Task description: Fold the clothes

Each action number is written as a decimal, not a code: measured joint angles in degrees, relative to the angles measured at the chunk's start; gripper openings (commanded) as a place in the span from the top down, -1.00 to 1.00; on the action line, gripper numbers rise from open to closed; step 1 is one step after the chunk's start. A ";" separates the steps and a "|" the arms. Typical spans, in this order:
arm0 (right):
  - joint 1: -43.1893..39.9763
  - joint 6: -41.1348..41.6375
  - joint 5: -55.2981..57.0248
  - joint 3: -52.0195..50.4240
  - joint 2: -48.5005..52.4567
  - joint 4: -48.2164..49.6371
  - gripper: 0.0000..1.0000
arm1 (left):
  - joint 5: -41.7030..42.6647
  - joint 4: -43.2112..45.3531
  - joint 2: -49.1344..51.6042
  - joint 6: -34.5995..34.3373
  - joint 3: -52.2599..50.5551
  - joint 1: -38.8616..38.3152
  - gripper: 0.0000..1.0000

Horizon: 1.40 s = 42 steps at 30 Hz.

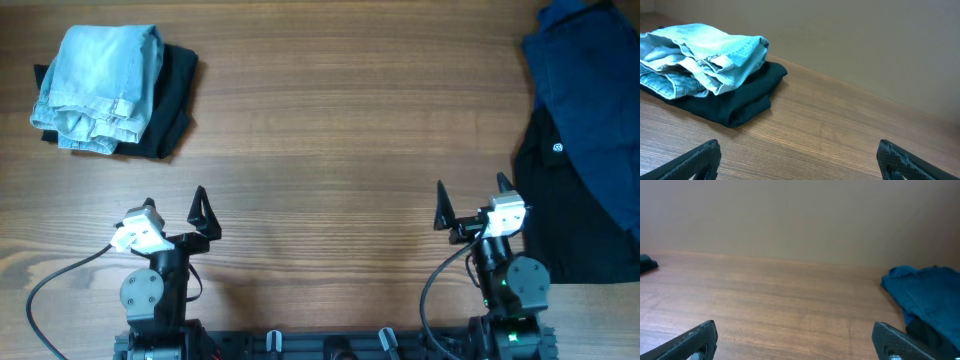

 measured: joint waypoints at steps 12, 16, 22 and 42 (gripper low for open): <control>0.02 0.02 -0.02 0.00 -9.86 -8.72 -0.99 | -0.02 0.00 0.00 0.00 0.00 0.00 -1.00; 0.00 0.02 -0.02 0.00 -9.86 -8.72 -0.99 | 0.00 0.00 0.00 0.00 0.00 0.00 -1.00; 0.02 0.02 -0.02 0.00 -9.86 -8.72 -0.99 | 0.00 0.00 0.00 0.00 0.00 0.00 -1.00; 0.02 0.02 -0.02 0.00 -9.86 -8.72 -0.99 | 0.00 0.00 0.00 0.00 0.00 0.00 -1.00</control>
